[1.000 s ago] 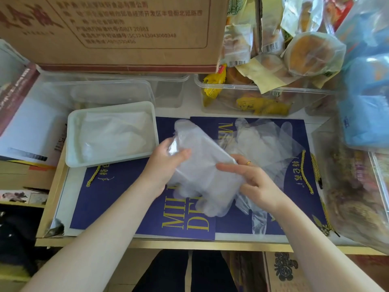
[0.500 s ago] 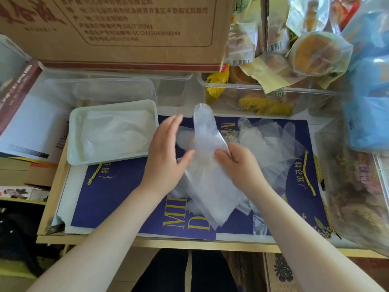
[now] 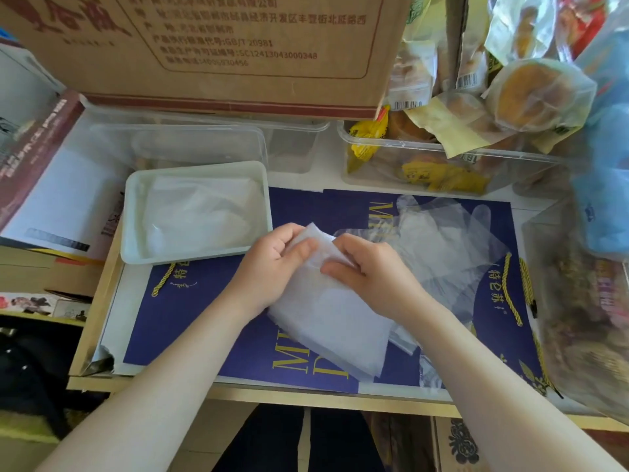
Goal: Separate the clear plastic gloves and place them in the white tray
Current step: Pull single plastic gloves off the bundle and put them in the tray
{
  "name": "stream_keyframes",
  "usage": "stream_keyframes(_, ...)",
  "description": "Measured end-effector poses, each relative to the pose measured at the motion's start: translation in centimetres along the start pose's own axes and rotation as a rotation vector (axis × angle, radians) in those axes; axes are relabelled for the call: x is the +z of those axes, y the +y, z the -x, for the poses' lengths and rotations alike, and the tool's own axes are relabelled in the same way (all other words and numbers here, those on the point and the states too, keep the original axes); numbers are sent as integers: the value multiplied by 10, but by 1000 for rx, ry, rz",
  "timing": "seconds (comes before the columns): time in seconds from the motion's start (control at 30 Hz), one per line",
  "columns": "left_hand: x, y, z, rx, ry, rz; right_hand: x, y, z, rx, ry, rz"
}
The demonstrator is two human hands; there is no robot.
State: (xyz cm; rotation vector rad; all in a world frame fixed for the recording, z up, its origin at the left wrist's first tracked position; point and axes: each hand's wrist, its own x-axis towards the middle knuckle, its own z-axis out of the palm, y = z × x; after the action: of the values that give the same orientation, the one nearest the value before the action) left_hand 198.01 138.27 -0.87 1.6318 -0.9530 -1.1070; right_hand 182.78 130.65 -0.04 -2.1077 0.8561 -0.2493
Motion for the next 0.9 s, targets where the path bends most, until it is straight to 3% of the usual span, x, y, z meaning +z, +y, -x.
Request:
stream_keyframes(0.07, -15, -1, -2, -45, 155, 118, -1, -1, -6, 114, -123, -56)
stream_keyframes(0.13, -37, -2, -5, -69, 314, 236, 1, 0, -10, 238, -184, -267)
stream_keyframes(0.2, -60, -4, -9, -105, 415, 292, 9, -3, -17, 316, -121, -549)
stream_keyframes(0.27, -82, -6, -13, -145, 467, 286, 20, -11, -31, 359, -17, -668)
stream_keyframes(0.4, -123, -14, -30, -212, 618, 211, 47, -44, -75, 355, 100, -598)
stream_keyframes(0.53, -155, -18, -49, -239, 682, 93, 72, -67, -121, 393, 115, -418)
stream_keyframes(0.63, -169, -26, -57, -333, 591, -228, 86, -72, -145, 442, 136, -280)
stream_keyframes(0.77, -174, -22, -51, -335, 348, -958, 98, -73, -157, 519, 188, -244)
stream_keyframes(0.83, -170, -18, -42, -167, 406, -1276, 101, -74, -158, 536, 198, -233)
stream_keyframes(0.9, -168, -22, -36, 103, 418, -1406, 104, -73, -156, 536, 215, -218)
